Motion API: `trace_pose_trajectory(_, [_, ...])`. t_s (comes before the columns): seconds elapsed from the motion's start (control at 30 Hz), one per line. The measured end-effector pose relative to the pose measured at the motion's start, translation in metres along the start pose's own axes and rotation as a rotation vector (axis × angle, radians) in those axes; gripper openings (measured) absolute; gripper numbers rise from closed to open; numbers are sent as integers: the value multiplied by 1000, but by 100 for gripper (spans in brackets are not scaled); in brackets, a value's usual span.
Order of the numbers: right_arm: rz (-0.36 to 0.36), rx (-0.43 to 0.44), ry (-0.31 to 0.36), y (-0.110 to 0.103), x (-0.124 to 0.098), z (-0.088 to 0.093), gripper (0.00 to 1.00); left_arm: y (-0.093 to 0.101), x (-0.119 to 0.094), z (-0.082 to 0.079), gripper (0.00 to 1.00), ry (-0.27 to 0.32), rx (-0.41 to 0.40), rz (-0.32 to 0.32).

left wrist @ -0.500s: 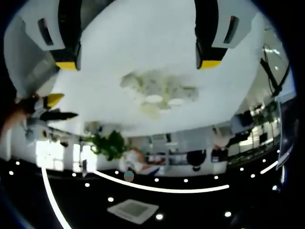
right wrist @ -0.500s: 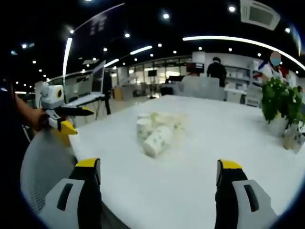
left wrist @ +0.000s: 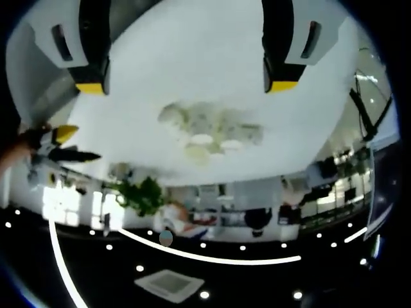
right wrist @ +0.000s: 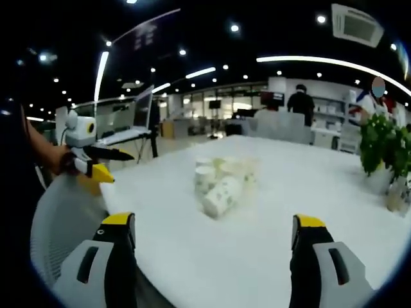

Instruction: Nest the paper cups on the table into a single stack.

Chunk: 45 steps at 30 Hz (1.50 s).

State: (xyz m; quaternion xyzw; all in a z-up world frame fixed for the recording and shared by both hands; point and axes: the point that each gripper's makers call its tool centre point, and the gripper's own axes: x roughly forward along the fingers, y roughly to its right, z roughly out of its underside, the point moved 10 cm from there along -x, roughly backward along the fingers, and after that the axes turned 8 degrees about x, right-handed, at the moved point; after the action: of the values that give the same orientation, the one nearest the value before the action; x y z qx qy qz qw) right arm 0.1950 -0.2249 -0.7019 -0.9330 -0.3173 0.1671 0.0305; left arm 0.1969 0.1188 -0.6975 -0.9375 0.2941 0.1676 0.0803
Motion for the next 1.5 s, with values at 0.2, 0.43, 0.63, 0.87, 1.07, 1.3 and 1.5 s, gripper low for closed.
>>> trace_pose_trajectory(0.2, [-1, 6, 1, 0, 0, 0, 99, 6, 4, 3, 96, -38, 5, 24])
trace_pose_trajectory(0.43, [3, 16, -3, 1, 0, 0, 99, 7, 5, 3, 96, -34, 48, 20])
trace_pose_trajectory(0.63, [4, 8, -11, 1, 1, 1, 99, 7, 5, 2, 96, -25, 57, 7])
trace_pose_trajectory(0.87, [-10, 30, -21, 1, 2, 2, 99, 9, 7, 2, 93, -26, 98, 4])
trace_pose_trajectory(1.07, [-44, 50, -60, -2, 4, 4, 99, 7, 6, 4, 94, -38, 74, 4])
trace_pose_trajectory(1.3, [-36, 54, -69, 1, 6, 3, 99, 8, 6, 3, 98, -41, 92, -5])
trace_pose_trajectory(1.5, [-51, 63, -74, 2, 13, -6, 94, 13, 8, 6, 95, -62, 122, 29])
